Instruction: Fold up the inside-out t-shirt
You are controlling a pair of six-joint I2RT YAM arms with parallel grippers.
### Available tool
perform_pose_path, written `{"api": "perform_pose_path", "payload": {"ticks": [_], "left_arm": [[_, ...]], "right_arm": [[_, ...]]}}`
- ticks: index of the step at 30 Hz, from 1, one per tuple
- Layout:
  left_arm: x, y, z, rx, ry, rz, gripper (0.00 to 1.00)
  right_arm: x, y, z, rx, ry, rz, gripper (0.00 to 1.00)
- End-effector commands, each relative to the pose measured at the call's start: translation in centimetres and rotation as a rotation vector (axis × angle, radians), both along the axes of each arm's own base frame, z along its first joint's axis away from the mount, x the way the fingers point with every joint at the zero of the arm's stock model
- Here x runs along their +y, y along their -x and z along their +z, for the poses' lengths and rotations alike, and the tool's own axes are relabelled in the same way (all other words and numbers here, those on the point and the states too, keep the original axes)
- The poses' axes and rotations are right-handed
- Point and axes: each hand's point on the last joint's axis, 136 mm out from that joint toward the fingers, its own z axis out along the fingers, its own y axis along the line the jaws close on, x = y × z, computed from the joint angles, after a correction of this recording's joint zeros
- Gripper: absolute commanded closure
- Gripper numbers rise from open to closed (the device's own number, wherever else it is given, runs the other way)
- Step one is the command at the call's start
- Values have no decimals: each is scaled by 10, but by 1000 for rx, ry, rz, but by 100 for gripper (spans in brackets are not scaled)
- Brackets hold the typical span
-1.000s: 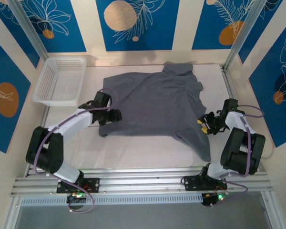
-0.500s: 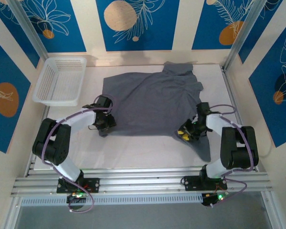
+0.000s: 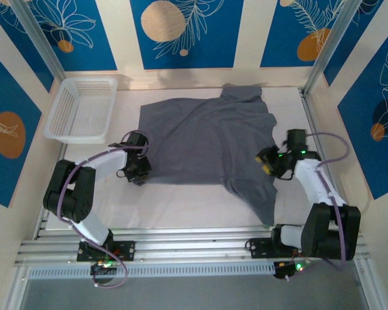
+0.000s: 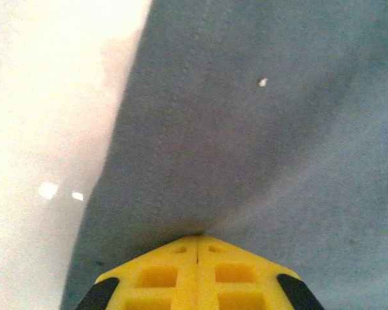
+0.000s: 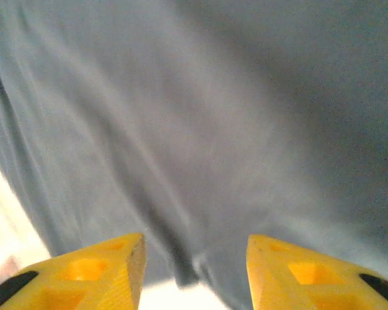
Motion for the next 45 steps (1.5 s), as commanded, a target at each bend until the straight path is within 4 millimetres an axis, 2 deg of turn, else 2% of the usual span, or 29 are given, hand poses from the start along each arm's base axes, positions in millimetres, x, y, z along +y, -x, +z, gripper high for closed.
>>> {"api": "perform_pose_path", "payload": {"ticks": [1, 2, 4, 12, 15, 17, 20, 23, 29, 30, 32, 35, 37, 41, 45], "left_arm": [[15, 8, -1, 33, -44, 29, 100], [16, 8, 0, 29, -45, 29, 100], [17, 7, 3, 19, -47, 28, 100], [20, 8, 8, 13, -59, 27, 100], [20, 6, 8, 14, -63, 25, 100], [22, 6, 8, 17, -70, 25, 100], [25, 7, 8, 18, -85, 27, 100], [29, 9, 7, 21, -96, 31, 100], [34, 9, 7, 21, -103, 34, 100], [34, 8, 8, 17, -100, 32, 100], [33, 7, 9, 11, -95, 29, 100], [27, 4, 14, -18, -60, 12, 99], [20, 1, 21, -60, -16, -2, 85], [11, -3, 38, -135, 45, -23, 67], [8, -4, 54, -189, 65, -47, 58]], "right_arm": [[-49, 6, -30, 195, 131, -30, 53], [-55, 3, -33, 226, 133, -20, 53], [-58, 2, -54, 312, 114, 1, 53], [-57, 4, -93, 418, 118, 45, 54], [-58, 3, -106, 425, 113, 49, 71], [-59, -1, -105, 416, 122, 59, 80], [-67, -7, -102, 406, 127, 55, 100], [-79, -14, -95, 383, 151, 48, 100], [-100, -43, -71, 286, 186, 25, 100], [-99, -46, -70, 278, 179, 25, 95], [-97, -49, -66, 274, 166, 32, 77], [-90, -43, -57, 268, 156, 21, 61], [-95, -28, -50, 272, 195, -21, 56], [-104, 1, -54, 268, 215, -80, 55], [-92, 20, -72, 322, 212, -55, 56]]}}
